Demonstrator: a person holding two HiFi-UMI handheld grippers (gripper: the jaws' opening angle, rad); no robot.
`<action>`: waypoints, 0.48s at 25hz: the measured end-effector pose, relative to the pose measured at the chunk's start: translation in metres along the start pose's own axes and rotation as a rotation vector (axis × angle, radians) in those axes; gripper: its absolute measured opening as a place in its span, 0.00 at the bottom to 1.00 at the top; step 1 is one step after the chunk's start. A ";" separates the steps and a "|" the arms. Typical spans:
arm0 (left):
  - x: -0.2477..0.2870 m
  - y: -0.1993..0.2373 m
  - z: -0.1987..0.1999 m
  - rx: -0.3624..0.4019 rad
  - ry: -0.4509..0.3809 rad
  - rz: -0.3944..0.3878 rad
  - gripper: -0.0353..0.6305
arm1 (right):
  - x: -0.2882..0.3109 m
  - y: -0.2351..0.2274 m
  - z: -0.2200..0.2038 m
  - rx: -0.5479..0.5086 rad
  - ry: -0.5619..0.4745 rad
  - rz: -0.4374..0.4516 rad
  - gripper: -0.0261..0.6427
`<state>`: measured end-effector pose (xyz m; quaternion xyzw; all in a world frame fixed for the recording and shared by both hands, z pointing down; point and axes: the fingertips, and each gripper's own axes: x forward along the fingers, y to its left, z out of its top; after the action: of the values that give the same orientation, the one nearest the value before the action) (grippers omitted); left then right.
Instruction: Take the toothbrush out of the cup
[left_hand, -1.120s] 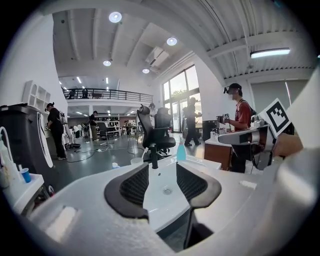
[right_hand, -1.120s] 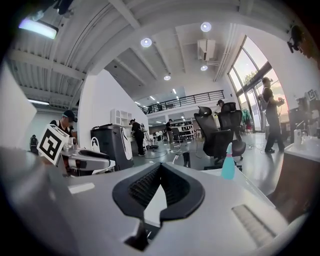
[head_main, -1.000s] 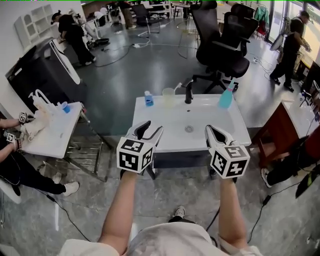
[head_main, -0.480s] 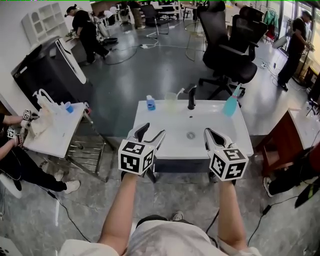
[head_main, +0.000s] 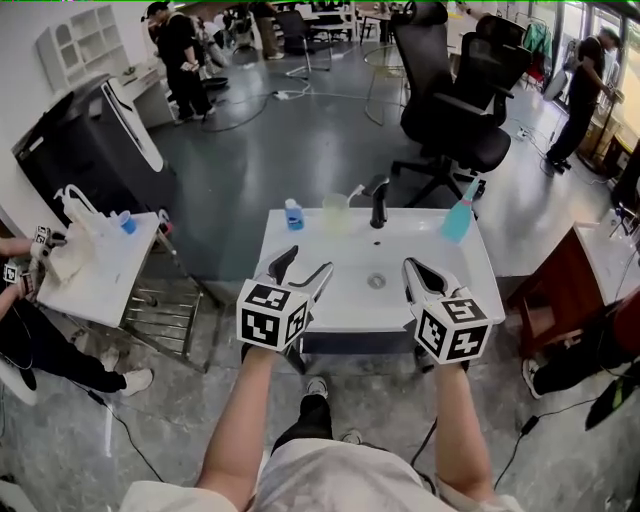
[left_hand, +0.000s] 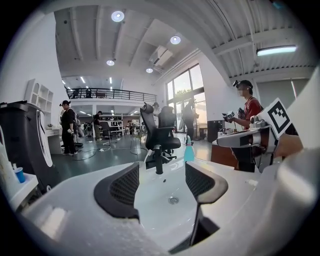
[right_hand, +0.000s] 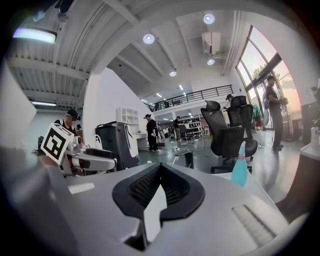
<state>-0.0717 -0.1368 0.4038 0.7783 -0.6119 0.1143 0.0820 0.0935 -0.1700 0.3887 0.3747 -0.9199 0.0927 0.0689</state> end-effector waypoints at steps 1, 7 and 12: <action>0.005 0.002 0.000 0.000 0.000 -0.005 0.50 | 0.004 -0.003 0.000 -0.001 0.002 -0.003 0.04; 0.043 0.026 0.005 0.017 0.003 -0.033 0.51 | 0.042 -0.018 0.004 0.001 0.007 -0.024 0.04; 0.078 0.048 0.016 0.038 0.013 -0.078 0.51 | 0.080 -0.029 0.016 0.002 0.010 -0.042 0.04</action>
<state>-0.0995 -0.2254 0.4100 0.8022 -0.5783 0.1277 0.0753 0.0559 -0.2478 0.3919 0.3934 -0.9115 0.0941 0.0751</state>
